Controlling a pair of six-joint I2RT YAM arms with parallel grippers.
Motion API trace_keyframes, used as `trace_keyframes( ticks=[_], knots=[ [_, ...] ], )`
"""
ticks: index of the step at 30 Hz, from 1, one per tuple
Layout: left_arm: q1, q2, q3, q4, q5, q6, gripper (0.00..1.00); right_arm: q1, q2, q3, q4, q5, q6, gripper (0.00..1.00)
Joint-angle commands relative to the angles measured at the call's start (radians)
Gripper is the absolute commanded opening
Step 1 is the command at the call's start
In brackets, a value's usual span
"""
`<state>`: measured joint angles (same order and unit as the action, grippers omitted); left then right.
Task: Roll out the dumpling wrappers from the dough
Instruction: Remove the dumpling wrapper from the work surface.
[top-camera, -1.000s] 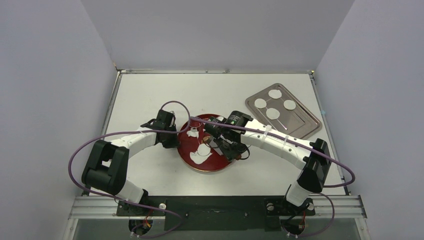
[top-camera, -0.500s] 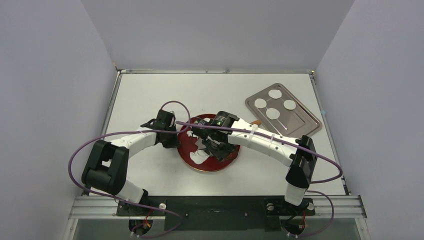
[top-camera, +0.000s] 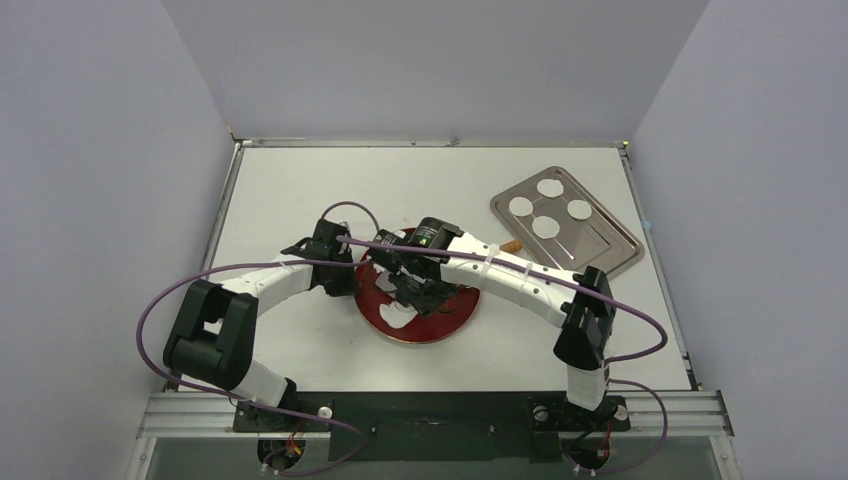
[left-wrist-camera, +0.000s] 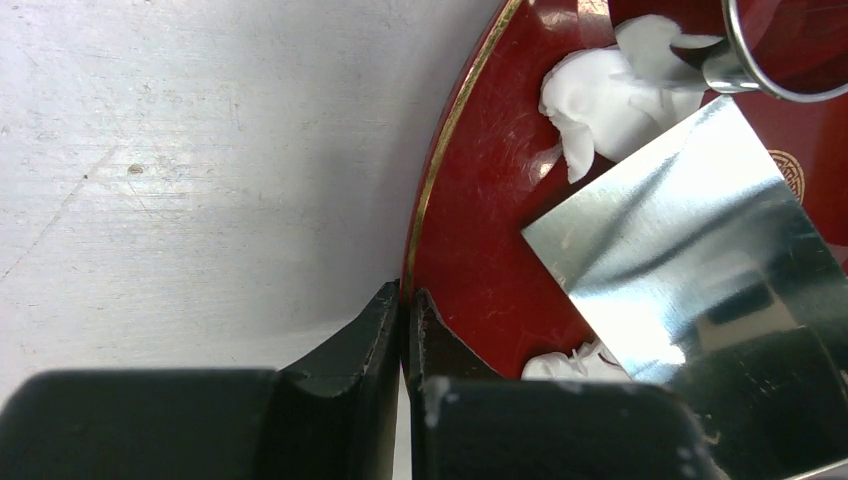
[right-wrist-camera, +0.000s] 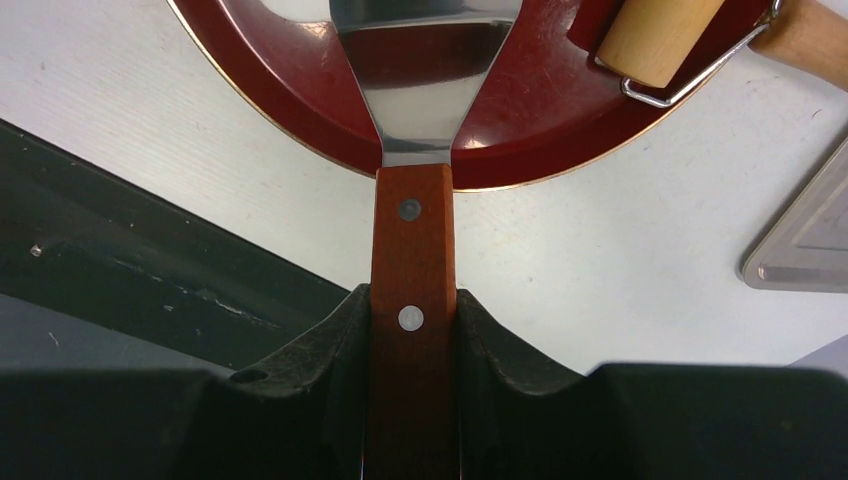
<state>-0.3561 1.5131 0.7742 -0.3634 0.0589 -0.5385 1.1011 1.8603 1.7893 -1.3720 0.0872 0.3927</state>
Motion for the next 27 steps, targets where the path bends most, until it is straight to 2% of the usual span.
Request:
trace_keyframes(
  ticks=[1,11,19,27],
  knots=[
    [0.005,-0.034,-0.002,0.003,0.005,0.026,0.0,0.009,-0.025,0.078,0.019,0.011,0.009,0.0],
    [0.013,-0.028,-0.004,0.008,0.0,0.023,0.0,-0.001,-0.239,-0.042,0.019,0.029,0.1,0.0],
    [0.02,-0.022,0.005,0.009,0.001,0.028,0.0,0.002,-0.392,-0.229,-0.021,0.045,0.173,0.0],
    [0.029,-0.01,0.008,0.019,0.01,0.033,0.0,0.0,-0.483,-0.34,-0.08,0.051,0.219,0.0]
  ],
)
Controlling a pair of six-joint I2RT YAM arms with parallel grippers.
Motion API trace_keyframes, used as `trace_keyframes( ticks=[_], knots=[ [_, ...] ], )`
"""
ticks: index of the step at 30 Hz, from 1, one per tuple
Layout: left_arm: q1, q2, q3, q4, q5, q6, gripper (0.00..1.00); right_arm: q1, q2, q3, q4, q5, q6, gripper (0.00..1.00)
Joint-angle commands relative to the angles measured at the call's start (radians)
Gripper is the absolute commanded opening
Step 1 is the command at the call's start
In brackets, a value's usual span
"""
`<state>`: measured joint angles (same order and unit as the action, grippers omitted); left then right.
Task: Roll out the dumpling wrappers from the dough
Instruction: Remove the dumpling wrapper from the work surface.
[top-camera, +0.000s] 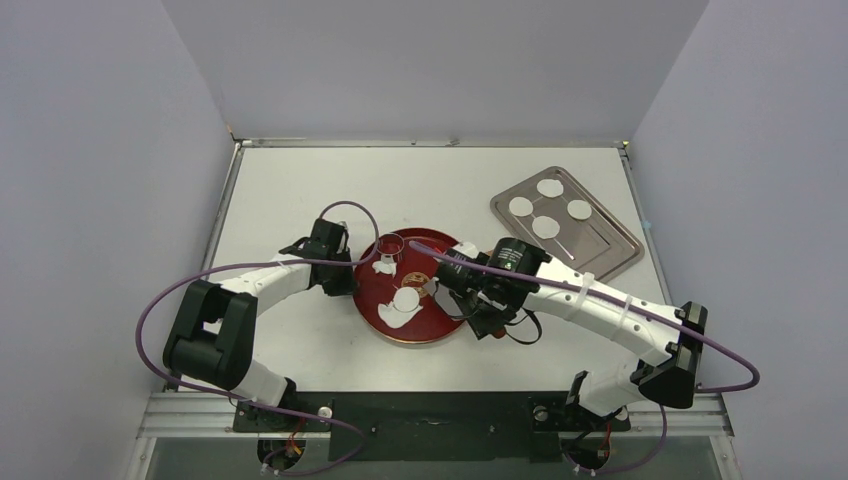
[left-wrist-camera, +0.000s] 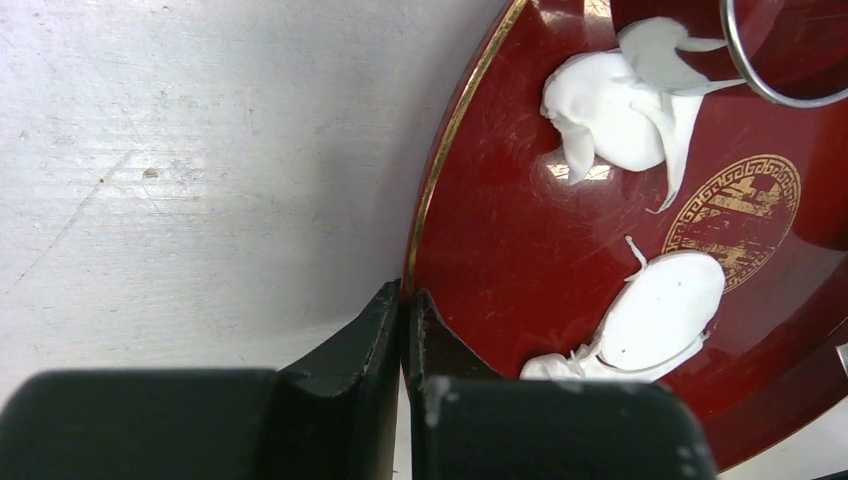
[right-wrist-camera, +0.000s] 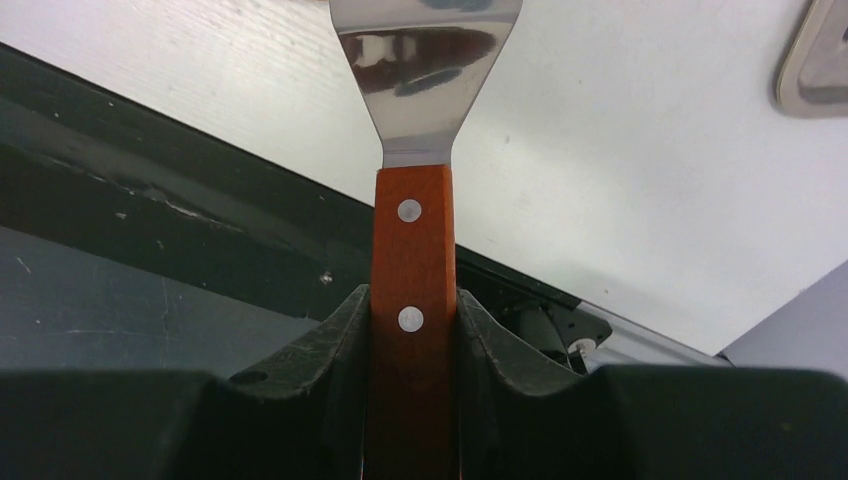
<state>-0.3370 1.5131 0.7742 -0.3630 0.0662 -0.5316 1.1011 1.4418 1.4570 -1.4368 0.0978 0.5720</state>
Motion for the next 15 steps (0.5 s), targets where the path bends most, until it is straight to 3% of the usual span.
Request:
trace_keyframes(
  ticks=[1,11,15],
  knots=[
    [0.01,-0.007,0.014,0.027,0.005,0.044,0.0,-0.001,-0.067,-0.012,-0.023,0.034,0.038,0.0],
    [0.018,0.086,0.155,-0.008,0.113,0.399,0.0,-0.004,-0.04,-0.019,-0.033,0.018,-0.039,0.0],
    [0.025,0.207,0.266,-0.097,0.168,0.489,0.0,-0.006,-0.012,0.023,-0.028,0.007,-0.072,0.0]
  ],
)
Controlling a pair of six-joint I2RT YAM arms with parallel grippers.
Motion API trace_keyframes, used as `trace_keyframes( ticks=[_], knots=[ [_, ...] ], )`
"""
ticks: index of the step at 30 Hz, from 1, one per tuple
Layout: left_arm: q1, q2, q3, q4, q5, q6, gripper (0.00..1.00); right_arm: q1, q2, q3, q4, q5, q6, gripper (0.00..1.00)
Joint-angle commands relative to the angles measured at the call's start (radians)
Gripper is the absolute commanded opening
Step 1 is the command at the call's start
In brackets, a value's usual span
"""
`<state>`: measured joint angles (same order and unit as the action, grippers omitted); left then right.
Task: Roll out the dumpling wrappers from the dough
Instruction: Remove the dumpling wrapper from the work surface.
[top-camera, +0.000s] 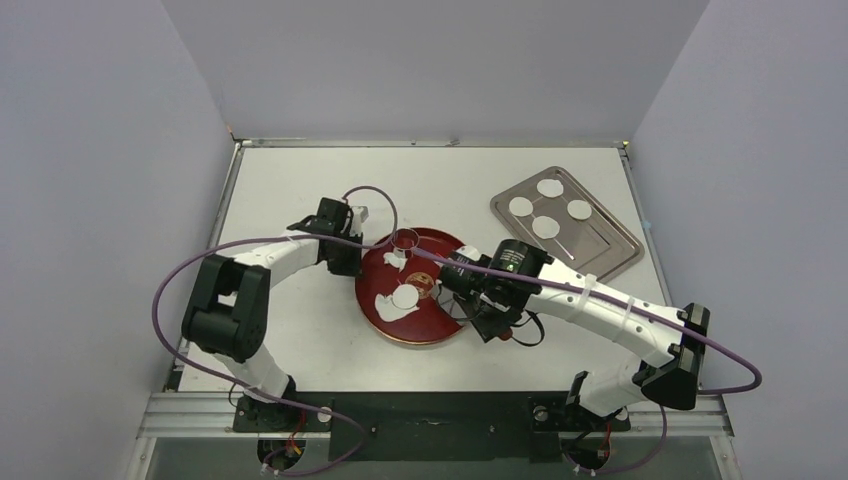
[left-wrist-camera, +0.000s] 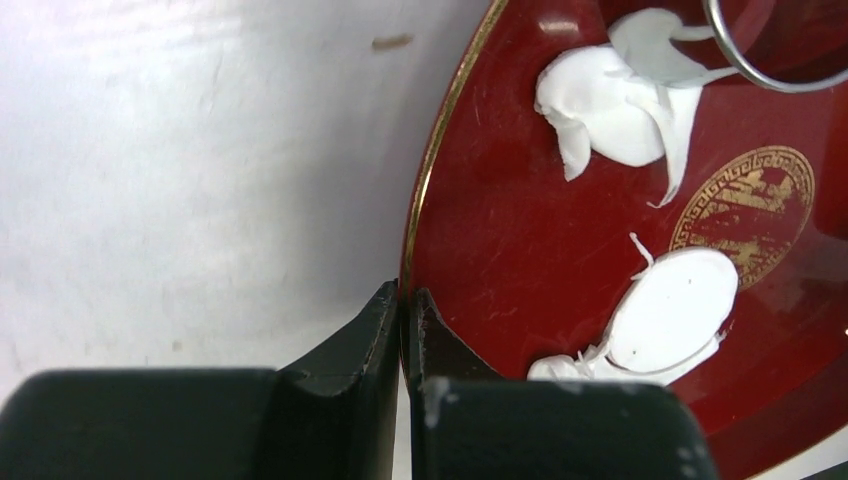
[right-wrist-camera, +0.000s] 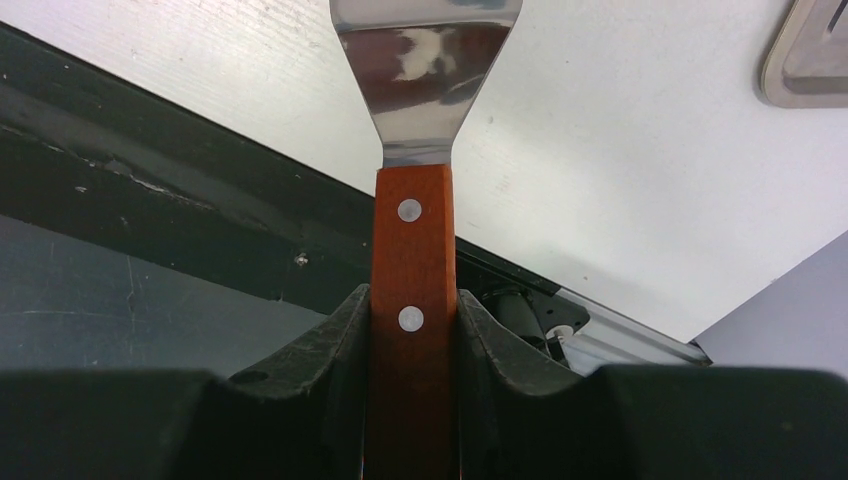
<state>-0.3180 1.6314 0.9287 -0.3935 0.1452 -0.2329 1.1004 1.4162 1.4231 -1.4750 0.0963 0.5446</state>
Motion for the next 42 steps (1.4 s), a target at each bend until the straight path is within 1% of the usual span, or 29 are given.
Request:
trace_keyframes(
  ticks=[1,3,6,8,9,10,11,12,13,14,17,18,21,22,23,24,25,26,27,30,31,32,33,34,35,37,39,42],
  knots=[
    [0.012,0.129,0.153,-0.091,0.096,0.216,0.0,-0.009,0.018,0.063,0.013,0.004,-0.051,0.0],
    [0.019,0.187,0.217,-0.122,0.115,0.269,0.0,-0.019,0.031,0.08,0.017,-0.01,-0.072,0.0],
    [0.024,0.262,0.339,-0.154,0.134,0.301,0.0,-0.038,0.049,0.102,0.016,-0.023,-0.111,0.0],
    [0.026,0.317,0.42,-0.182,0.158,0.313,0.05,-0.056,0.053,0.113,0.013,-0.04,-0.132,0.0],
    [0.027,0.348,0.448,-0.199,0.168,0.321,0.11,-0.067,0.054,0.116,0.012,-0.051,-0.145,0.0],
    [0.028,0.373,0.493,-0.212,0.19,0.321,0.14,-0.074,0.055,0.12,0.011,-0.056,-0.151,0.0],
    [0.03,0.381,0.513,-0.217,0.204,0.323,0.2,-0.085,0.055,0.121,0.008,-0.066,-0.163,0.0],
    [0.034,0.391,0.545,-0.225,0.234,0.323,0.22,-0.093,0.056,0.123,0.007,-0.069,-0.169,0.0],
    [0.037,0.394,0.558,-0.228,0.249,0.323,0.29,-0.104,0.059,0.123,0.006,-0.075,-0.179,0.0],
    [0.043,0.396,0.583,-0.234,0.268,0.326,0.33,-0.115,0.061,0.124,0.006,-0.083,-0.185,0.0],
    [0.054,0.401,0.637,-0.262,0.276,0.339,0.36,-0.134,0.075,0.13,0.009,-0.088,-0.208,0.0],
    [0.061,0.406,0.672,-0.299,0.276,0.331,0.38,-0.144,0.078,0.138,0.005,-0.116,-0.212,0.0],
    [0.082,0.383,0.702,-0.344,0.31,0.271,0.4,-0.156,0.091,0.165,-0.009,-0.138,-0.231,0.0],
    [0.094,0.344,0.676,-0.342,0.303,0.223,0.41,-0.161,0.092,0.171,-0.02,-0.141,-0.236,0.0],
    [0.098,0.32,0.624,-0.335,0.26,0.194,0.41,-0.163,0.094,0.177,-0.025,-0.138,-0.252,0.0],
    [0.104,0.257,0.588,-0.312,0.235,0.14,0.43,-0.165,0.094,0.179,-0.028,-0.133,-0.26,0.0],
    [0.104,0.223,0.516,-0.306,0.187,0.12,0.44,-0.167,0.092,0.179,-0.027,-0.131,-0.282,0.0],
    [0.105,0.158,0.482,-0.299,0.17,0.083,0.45,-0.174,0.092,0.178,-0.021,-0.128,-0.303,0.0],
    [0.102,0.128,0.415,-0.299,0.156,0.068,0.45,-0.179,0.092,0.174,-0.015,-0.128,-0.313,0.0],
    [0.081,0.016,0.3,-0.31,0.155,0.001,0.46,-0.212,0.084,0.16,0.021,-0.138,-0.353,0.0],
    [0.073,-0.001,0.239,-0.292,0.145,-0.01,0.46,-0.224,0.075,0.152,0.029,-0.14,-0.361,0.0],
    [0.071,-0.04,0.209,-0.277,0.136,-0.037,0.47,-0.229,0.071,0.148,0.044,-0.141,-0.374,0.0],
    [0.071,-0.086,0.146,-0.238,0.109,-0.055,0.47,-0.24,0.068,0.148,0.05,-0.142,-0.377,0.0],
    [0.073,-0.108,0.116,-0.221,0.092,-0.099,0.48,-0.246,0.071,0.152,0.06,-0.143,-0.38,0.0],
    [0.077,-0.149,0.067,-0.192,0.071,-0.115,0.5,-0.254,0.072,0.153,0.064,-0.144,-0.38,0.0],
    [0.08,-0.18,0.021,-0.171,0.063,-0.147,0.51,-0.256,0.073,0.145,0.095,-0.149,-0.374,0.0],
    [0.08,-0.178,-0.008,-0.147,0.077,-0.17,0.52,-0.257,0.063,0.119,0.126,-0.152,-0.359,0.0],
    [0.087,-0.144,-0.032,-0.095,0.153,-0.21,0.52,-0.256,0.043,0.075,0.159,-0.151,-0.32,0.0]
  ],
)
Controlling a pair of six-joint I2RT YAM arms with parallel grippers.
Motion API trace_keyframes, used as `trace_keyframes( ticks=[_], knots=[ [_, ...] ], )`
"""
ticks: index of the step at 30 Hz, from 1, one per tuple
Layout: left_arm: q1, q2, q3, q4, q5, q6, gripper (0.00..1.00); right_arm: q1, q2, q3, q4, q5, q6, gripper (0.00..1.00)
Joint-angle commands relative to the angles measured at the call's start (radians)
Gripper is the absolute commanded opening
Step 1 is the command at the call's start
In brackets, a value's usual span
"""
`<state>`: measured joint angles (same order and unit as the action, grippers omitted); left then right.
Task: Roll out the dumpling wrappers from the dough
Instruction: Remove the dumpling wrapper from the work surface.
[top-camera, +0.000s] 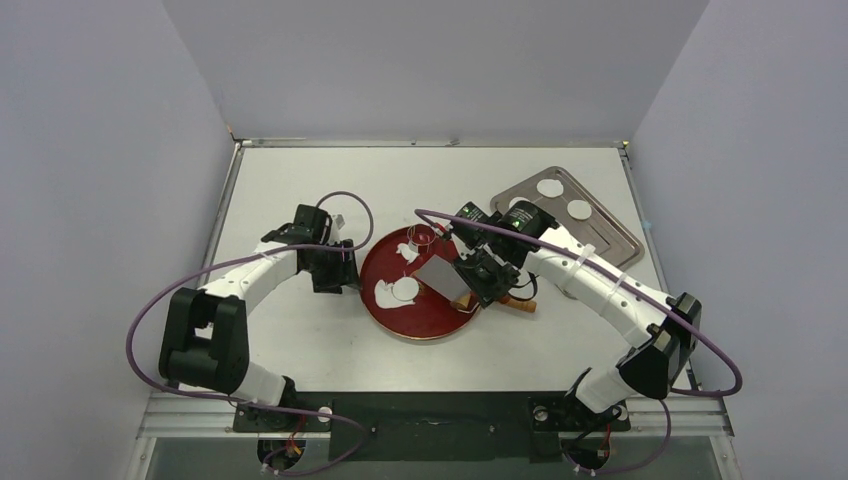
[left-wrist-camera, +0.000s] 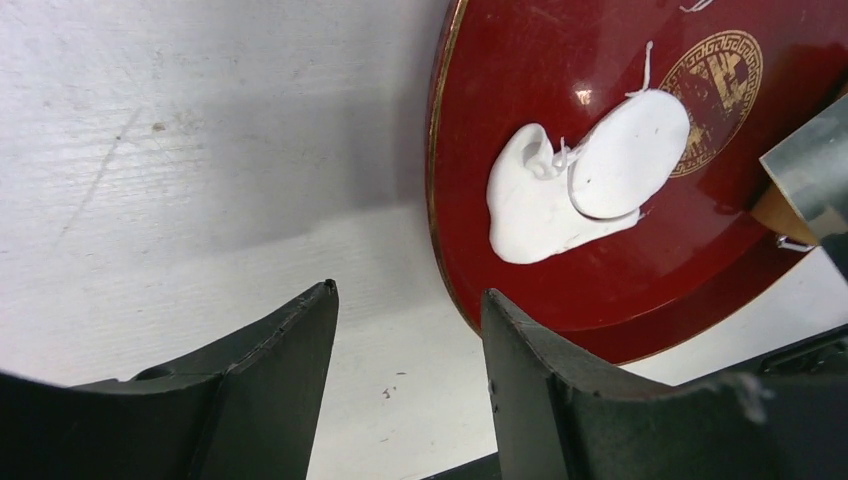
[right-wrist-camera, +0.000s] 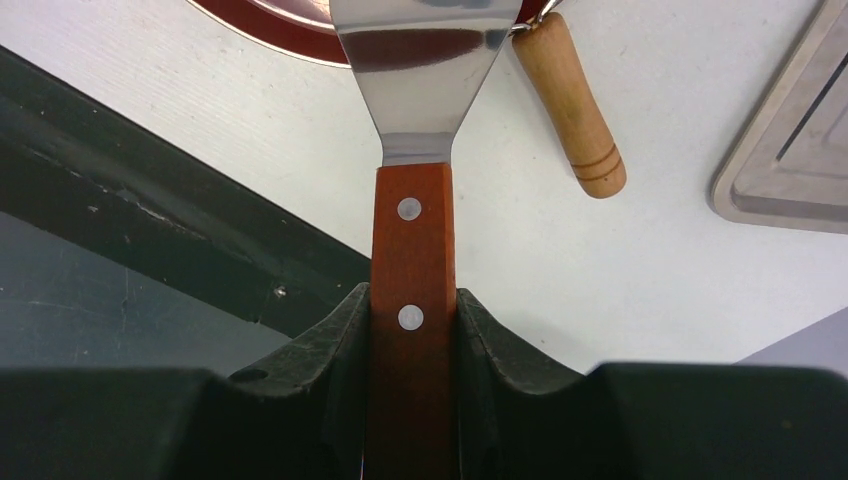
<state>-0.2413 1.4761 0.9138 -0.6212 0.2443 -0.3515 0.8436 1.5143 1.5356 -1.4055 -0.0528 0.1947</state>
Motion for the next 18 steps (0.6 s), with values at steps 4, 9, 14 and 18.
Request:
trace_keyframes(
  ticks=[4,9,14,18],
  knots=[
    [0.011,0.056,-0.018,0.163,0.057,-0.119,0.52,0.001,-0.059,-0.053,0.109,0.006,0.068,0.0],
    [-0.004,0.134,-0.027,0.219,0.077,-0.142,0.53,-0.001,-0.029,-0.01,0.089,-0.002,0.089,0.0],
    [-0.015,0.242,0.053,0.173,0.0,-0.127,0.27,0.004,-0.007,0.025,0.044,0.008,0.107,0.0],
    [-0.018,0.275,0.134,0.165,-0.055,-0.09,0.06,0.021,-0.029,-0.008,0.048,-0.036,0.134,0.0]
  ],
)
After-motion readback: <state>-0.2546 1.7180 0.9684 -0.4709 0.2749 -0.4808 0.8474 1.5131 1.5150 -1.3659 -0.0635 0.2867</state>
